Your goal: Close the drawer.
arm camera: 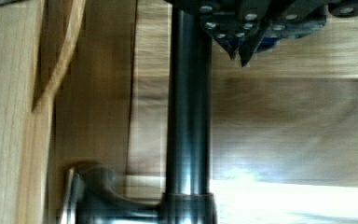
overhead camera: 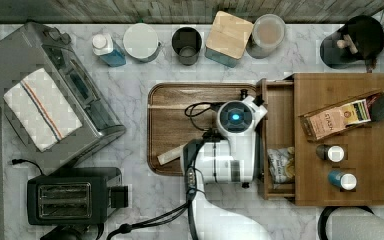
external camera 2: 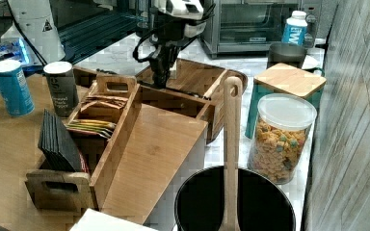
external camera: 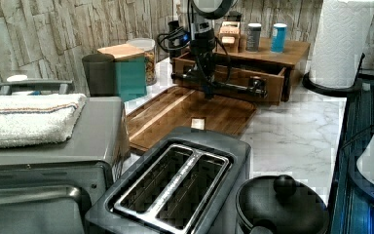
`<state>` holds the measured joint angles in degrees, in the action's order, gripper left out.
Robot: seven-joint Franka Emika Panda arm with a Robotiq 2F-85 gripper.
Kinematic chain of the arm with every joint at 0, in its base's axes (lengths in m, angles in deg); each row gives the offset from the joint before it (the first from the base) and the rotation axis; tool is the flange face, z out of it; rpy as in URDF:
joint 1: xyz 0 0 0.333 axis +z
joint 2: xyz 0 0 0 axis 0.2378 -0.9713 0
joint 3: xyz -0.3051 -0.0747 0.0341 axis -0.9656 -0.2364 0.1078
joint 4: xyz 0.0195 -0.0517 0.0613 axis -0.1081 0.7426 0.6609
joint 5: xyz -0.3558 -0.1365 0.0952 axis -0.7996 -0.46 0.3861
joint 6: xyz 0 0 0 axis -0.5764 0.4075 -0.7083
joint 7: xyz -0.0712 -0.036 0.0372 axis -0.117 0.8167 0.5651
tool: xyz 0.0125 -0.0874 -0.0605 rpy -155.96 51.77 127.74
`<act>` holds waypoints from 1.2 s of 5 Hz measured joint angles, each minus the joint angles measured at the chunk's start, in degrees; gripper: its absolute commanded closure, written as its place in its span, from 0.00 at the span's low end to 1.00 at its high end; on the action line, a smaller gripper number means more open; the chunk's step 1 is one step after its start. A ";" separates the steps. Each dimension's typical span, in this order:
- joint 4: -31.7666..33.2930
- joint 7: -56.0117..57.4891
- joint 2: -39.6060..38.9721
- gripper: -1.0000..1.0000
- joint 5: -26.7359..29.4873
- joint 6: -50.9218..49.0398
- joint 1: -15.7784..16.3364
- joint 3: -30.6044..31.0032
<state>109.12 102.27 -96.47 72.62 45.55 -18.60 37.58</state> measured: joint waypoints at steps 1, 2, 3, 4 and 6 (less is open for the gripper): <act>-1.23 3.64 -0.31 1.00 0.29 -0.81 -2.55 -1.59; -2.46 11.72 -1.39 1.00 0.67 -0.39 -5.88 -1.71; -4.36 16.11 -2.64 1.00 1.54 -1.20 -7.64 -2.09; -4.48 15.95 -2.76 1.00 1.52 -0.76 -7.48 -2.12; -4.36 15.28 -2.67 1.00 1.28 -0.48 -7.39 -2.17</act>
<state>104.75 117.54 -99.14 73.90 45.07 -25.98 35.41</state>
